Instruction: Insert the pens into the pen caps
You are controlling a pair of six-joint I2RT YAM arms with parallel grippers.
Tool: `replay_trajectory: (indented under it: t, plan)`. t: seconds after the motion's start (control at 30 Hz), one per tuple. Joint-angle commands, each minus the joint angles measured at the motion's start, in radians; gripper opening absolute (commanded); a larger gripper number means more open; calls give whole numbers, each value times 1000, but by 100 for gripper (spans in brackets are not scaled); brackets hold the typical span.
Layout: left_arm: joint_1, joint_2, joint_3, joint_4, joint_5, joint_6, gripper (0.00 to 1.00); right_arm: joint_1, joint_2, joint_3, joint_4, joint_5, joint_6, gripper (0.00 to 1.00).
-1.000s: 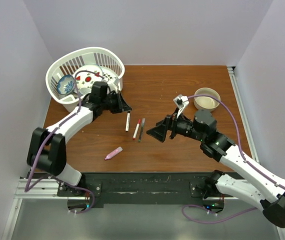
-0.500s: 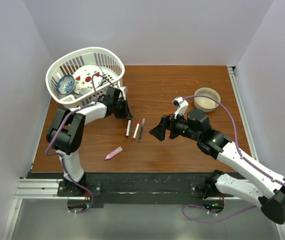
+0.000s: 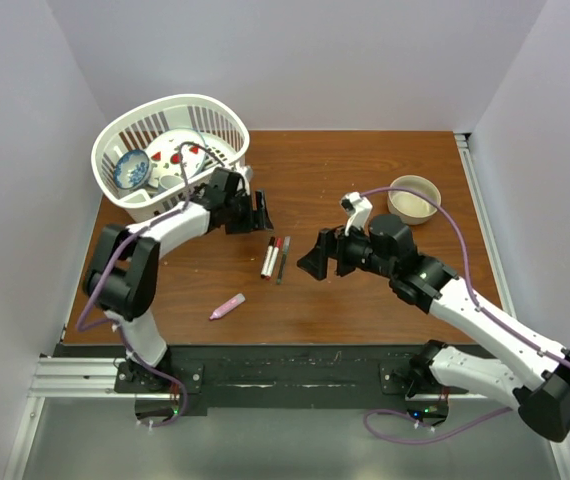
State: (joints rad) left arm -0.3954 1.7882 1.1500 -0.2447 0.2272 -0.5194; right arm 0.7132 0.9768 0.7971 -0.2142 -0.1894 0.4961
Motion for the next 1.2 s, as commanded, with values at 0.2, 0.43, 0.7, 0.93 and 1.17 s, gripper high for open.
replay_trajectory:
  t: [0.2, 0.43, 0.7, 0.93, 1.17]
  plan:
    - [143, -528, -153, -235, -201, -169, 92, 23, 288, 206, -25, -85, -208, 91]
    - [282, -822, -211, -347, -270, -53, 92, 149, 604, 416, -47, -32, -362, 85]
    - [282, -984, -150, -462, -537, -18, 92, 268, 781, 445, 50, -58, -639, 81]
    - [283, -1066, -151, -446, -588, -50, 91, 342, 884, 505, 88, -130, -781, 80]
    - [282, -1164, -249, -413, -540, -56, 90, 376, 957, 550, 72, -185, -913, 79]
